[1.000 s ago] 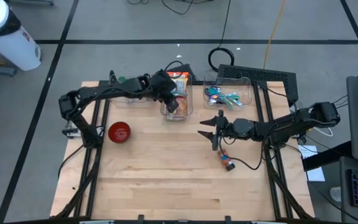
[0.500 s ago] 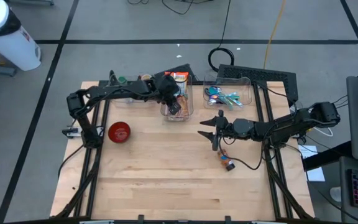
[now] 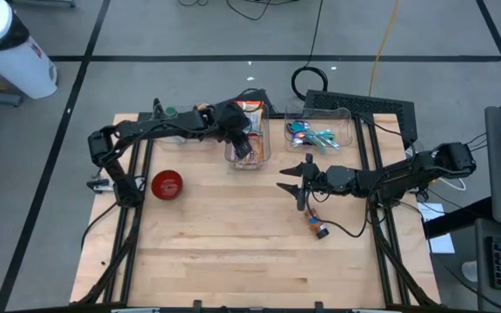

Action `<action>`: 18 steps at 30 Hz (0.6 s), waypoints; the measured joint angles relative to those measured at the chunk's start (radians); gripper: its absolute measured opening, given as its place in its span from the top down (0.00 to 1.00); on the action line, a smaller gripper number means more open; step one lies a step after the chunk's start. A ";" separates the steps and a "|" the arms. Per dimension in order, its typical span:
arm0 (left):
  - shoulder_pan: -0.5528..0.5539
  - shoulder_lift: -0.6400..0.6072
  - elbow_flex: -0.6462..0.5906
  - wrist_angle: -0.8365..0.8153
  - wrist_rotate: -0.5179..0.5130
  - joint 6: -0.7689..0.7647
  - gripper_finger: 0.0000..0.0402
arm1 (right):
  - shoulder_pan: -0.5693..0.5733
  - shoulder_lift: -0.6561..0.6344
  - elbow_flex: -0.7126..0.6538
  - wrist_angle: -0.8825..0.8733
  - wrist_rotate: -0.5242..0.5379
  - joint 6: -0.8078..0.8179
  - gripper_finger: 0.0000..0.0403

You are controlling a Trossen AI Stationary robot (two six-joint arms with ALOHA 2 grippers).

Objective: Pick & Place Food Item
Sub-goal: Put the red noodle pack into the middle transparent bin, then put the orange seasoning bottle into the left transparent bin

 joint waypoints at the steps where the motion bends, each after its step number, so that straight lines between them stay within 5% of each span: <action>1: -0.001 -0.010 0.000 0.008 -0.013 0.001 0.67 | 0.000 0.000 0.000 0.000 0.000 0.000 0.48; 9: 0.016 -0.154 0.000 0.010 -0.128 0.065 0.54 | 0.000 0.000 0.000 0.005 0.001 -0.021 0.49; 18: 0.003 -0.457 0.001 -0.030 -0.048 -0.011 0.52 | 0.000 0.000 0.000 -0.002 0.002 -0.050 0.48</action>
